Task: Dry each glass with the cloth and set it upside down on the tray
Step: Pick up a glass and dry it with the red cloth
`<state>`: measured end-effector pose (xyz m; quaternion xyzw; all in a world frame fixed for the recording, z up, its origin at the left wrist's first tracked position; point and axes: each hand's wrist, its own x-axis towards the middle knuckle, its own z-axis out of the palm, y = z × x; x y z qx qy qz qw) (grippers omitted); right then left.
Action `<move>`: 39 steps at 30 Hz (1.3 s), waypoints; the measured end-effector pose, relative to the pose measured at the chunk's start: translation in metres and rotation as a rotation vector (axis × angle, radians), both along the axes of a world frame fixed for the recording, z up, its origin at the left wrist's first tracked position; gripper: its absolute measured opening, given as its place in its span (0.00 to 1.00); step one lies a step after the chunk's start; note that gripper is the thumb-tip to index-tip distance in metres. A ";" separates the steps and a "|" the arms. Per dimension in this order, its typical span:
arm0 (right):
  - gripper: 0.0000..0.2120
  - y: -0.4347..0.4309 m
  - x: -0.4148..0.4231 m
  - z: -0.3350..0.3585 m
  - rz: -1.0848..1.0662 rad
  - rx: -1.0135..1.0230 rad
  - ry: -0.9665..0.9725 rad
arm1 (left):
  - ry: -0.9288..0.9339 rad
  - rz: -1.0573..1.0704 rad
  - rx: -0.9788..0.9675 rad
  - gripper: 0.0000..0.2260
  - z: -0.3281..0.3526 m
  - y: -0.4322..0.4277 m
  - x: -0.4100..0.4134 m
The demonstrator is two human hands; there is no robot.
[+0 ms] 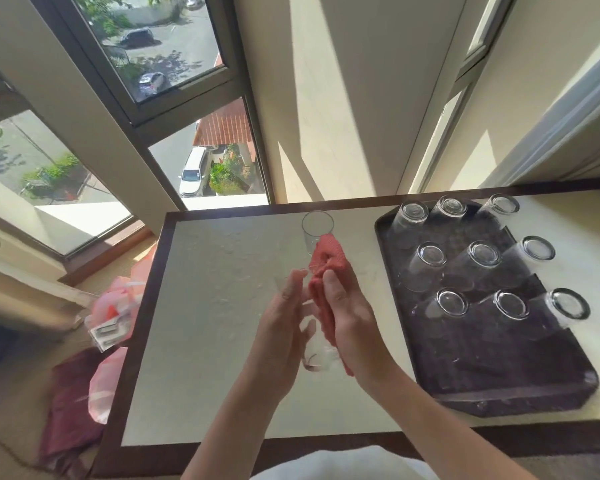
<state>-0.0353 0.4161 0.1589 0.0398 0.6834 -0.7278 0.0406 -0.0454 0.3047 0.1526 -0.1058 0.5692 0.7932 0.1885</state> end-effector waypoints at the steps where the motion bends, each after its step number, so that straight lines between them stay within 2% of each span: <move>1: 0.22 -0.005 0.007 -0.001 -0.001 0.006 0.040 | -0.007 -0.017 0.055 0.38 -0.001 -0.003 -0.002; 3: 0.22 -0.010 0.020 -0.007 0.004 -0.078 0.035 | -0.027 -0.073 0.125 0.40 -0.003 -0.009 -0.005; 6: 0.17 -0.007 0.019 -0.013 -0.034 -0.338 -0.179 | 0.018 -0.166 0.098 0.23 -0.006 -0.017 -0.005; 7: 0.18 -0.004 0.018 -0.014 -0.079 -0.479 -0.296 | 0.040 -0.163 0.057 0.22 -0.005 -0.019 -0.005; 9: 0.22 0.000 0.013 -0.019 -0.148 -0.703 -0.530 | 0.094 -0.096 -0.014 0.30 -0.004 -0.022 -0.006; 11: 0.28 0.000 0.009 -0.019 -0.125 -0.783 -0.650 | 0.155 -0.018 -0.044 0.40 -0.002 -0.021 -0.007; 13: 0.32 0.001 0.006 -0.018 -0.080 -0.835 -0.694 | 0.225 0.005 -0.081 0.43 -0.003 -0.015 -0.007; 15: 0.28 0.003 0.003 -0.017 -0.062 -0.852 -0.663 | 0.297 0.016 -0.145 0.42 -0.005 -0.009 -0.006; 18: 0.21 0.005 0.005 -0.017 -0.052 -0.854 -0.599 | 0.395 0.058 -0.175 0.37 -0.010 -0.010 -0.006; 24: 0.23 0.006 -0.002 -0.024 -0.065 -0.789 -0.725 | 0.482 0.014 -0.277 0.34 -0.018 -0.005 -0.011; 27: 0.21 0.010 -0.011 -0.027 -0.123 -0.759 -0.753 | 0.455 -0.018 -0.424 0.34 -0.019 -0.016 -0.020; 30: 0.21 0.024 -0.008 -0.022 -0.120 -0.819 -0.647 | 0.443 -0.106 -0.690 0.31 -0.019 -0.037 -0.022; 31: 0.23 0.027 -0.003 -0.019 -0.101 -0.762 -0.592 | 0.440 -0.144 -0.782 0.30 -0.018 -0.041 -0.020; 33: 0.25 0.027 0.008 -0.014 -0.014 -0.499 -0.484 | 0.435 -0.238 -0.914 0.29 -0.015 -0.041 -0.013; 36: 0.16 0.012 0.018 -0.007 0.120 -0.118 -0.243 | 0.531 -0.383 -1.074 0.31 -0.006 -0.028 0.000; 38: 0.10 0.009 0.010 -0.008 0.098 -0.046 -0.256 | 0.620 -0.456 -1.203 0.32 0.000 -0.019 0.007; 39: 0.10 0.012 0.010 -0.010 0.091 -0.061 -0.256 | 0.648 -0.471 -1.237 0.32 0.001 -0.016 0.009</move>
